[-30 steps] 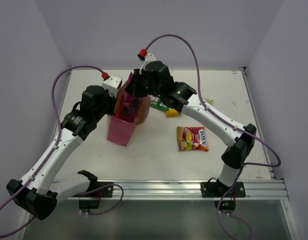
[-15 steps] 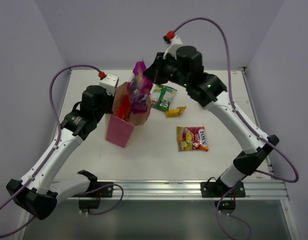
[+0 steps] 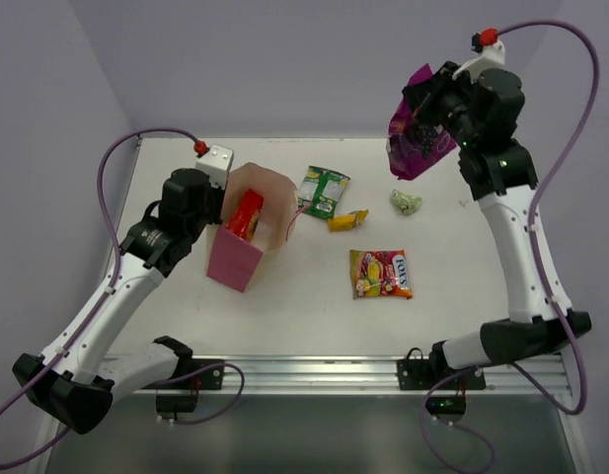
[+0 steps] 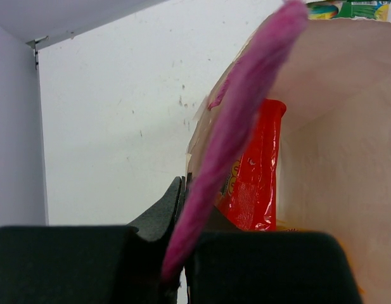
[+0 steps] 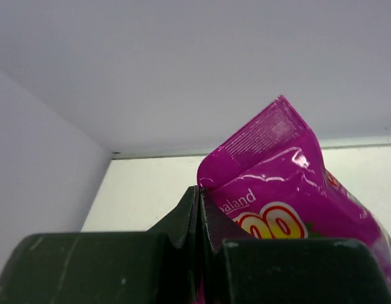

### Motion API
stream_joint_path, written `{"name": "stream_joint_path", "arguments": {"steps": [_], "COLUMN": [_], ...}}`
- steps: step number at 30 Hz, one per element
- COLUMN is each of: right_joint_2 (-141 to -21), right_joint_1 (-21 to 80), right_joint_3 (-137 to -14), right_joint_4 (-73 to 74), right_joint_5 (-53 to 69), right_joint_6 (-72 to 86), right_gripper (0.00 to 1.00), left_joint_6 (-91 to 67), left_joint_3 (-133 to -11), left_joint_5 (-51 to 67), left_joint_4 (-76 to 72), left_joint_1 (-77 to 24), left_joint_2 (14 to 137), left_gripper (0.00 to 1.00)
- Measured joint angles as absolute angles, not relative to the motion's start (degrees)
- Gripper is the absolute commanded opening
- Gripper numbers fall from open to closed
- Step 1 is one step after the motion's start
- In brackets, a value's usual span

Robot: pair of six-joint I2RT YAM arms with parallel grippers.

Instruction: Take the snacks out of the paper bag

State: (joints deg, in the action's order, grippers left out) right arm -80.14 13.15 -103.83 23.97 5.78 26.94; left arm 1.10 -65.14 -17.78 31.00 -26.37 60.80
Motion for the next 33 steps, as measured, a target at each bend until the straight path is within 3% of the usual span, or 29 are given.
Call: {"name": "stream_joint_path", "arguments": {"steps": [9,14,17,18,20,21,23,29,33], "right_joint_2": [-111.9,-123.5,-123.2,-122.8,-121.2,-119.9,-116.0,-100.4,-88.4], "right_joint_1": [8.2,8.4,8.6,8.6,8.6,8.6,8.6,11.2,22.0], "right_joint_3": [-105.2,-106.9,-107.5,-107.6,-106.6,-105.5,-102.6,-101.0,-101.5], "right_joint_4": [19.7,17.6,16.8,16.2,16.2,16.3,17.1,22.4,23.9], "right_joint_5": [6.8,7.8,7.9,7.9,7.0,6.7,6.1,5.0,2.3], "right_joint_6": [26.9,27.7,27.9,27.9,27.8,27.6,27.0,26.1,26.7], "right_gripper": [0.00,0.02,0.16,0.35,0.51,0.64,0.75,0.78,0.78], "left_joint_6": [1.6,2.2,2.3,2.4,2.5,2.5,2.6,2.6,2.7], "left_joint_3": [-65.1,-65.1,-65.1,-65.1,-65.1,-65.1,-65.1,-65.1,-65.1], "left_joint_5": [-17.2,-17.1,-17.0,-16.9,-16.7,-16.7,-16.7,-16.7,-16.7], "left_joint_4": [31.0,31.0,31.0,31.0,31.0,31.0,31.0,31.0,30.9], "left_joint_1": [-26.4,-26.4,-26.4,-26.4,-26.4,-26.4,-26.4,-26.4,-26.4], "left_joint_2": [60.9,60.9,60.9,60.9,60.9,60.9,60.9,60.9,61.0], "left_gripper": [0.00,0.00,0.00,0.00,0.00,0.00,0.00,0.00,0.00]}}
